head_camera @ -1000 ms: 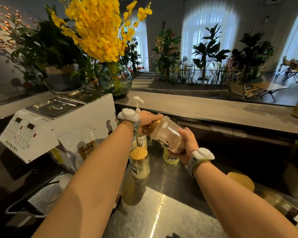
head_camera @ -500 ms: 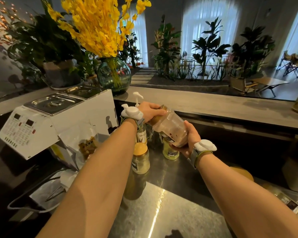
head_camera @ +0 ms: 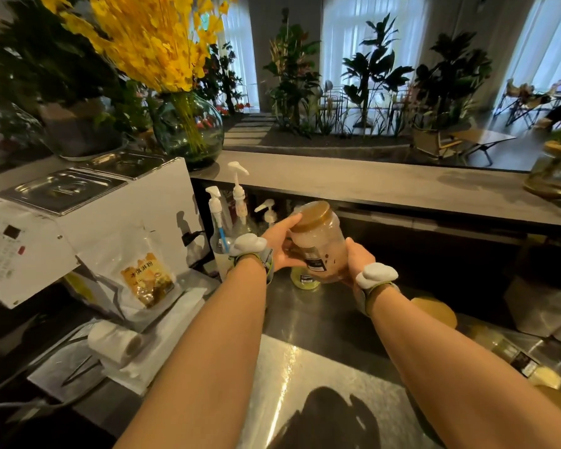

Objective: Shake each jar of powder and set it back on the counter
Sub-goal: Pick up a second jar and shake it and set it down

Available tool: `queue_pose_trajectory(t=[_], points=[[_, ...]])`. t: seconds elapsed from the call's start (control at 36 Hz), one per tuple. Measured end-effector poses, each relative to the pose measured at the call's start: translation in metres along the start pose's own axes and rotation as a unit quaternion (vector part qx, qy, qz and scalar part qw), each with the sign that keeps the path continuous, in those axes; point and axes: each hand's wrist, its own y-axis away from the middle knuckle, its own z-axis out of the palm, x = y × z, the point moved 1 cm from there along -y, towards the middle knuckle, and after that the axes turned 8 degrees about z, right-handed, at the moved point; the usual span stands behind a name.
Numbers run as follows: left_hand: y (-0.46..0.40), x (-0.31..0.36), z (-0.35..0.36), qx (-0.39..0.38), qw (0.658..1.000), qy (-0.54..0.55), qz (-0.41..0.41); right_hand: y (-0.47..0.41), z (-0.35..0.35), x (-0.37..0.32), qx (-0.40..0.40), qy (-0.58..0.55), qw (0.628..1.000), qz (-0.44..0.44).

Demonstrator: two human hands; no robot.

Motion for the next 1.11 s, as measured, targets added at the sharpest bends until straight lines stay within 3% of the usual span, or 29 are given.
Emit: queue_pose_trajectory(t=[0.08,0.17,0.22,0.33,0.42,0.5,0.67,0.81,0.92,1.11], points=[[-0.015,-0.020,0.007,0.030,0.997,-0.067,-0.010,-0.015,-0.009,0.012,0.008,0.063,0.998,0.014],[-0.026,-0.049,0.016,0.038,0.994,-0.098,-0.022,-0.006,-0.013,0.030,-0.083,-0.095,0.986,0.107],[-0.035,-0.070,0.021,0.040,0.994,-0.094,-0.029,-0.012,-0.019,0.040,-0.093,-0.142,0.976,0.134],[-0.053,-0.103,0.028,0.024,0.993,-0.092,-0.066,-0.014,-0.021,0.049,-0.046,-0.107,0.985,0.128],[-0.076,-0.121,0.028,0.009,0.992,-0.072,-0.099,-0.091,-0.035,0.097,-0.057,-0.170,0.969,0.168],[-0.093,-0.128,0.025,0.037,0.992,-0.055,-0.104,-0.074,-0.029,0.081,-0.045,-0.167,0.966,0.189],[-0.121,-0.134,0.026,0.064,0.991,-0.041,-0.112,-0.134,-0.040,0.112,0.022,-0.130,0.973,0.189],[-0.149,-0.142,0.029,0.072,0.989,-0.038,-0.126,-0.108,-0.027,0.073,0.070,-0.122,0.975,0.170],[-0.158,-0.148,0.034,0.070,0.989,-0.054,-0.119,-0.191,-0.042,0.135,0.071,-0.153,0.972,0.162],[-0.168,-0.149,0.031,0.055,0.986,-0.066,-0.141,-0.131,-0.024,0.065,0.110,-0.062,0.978,0.169]])
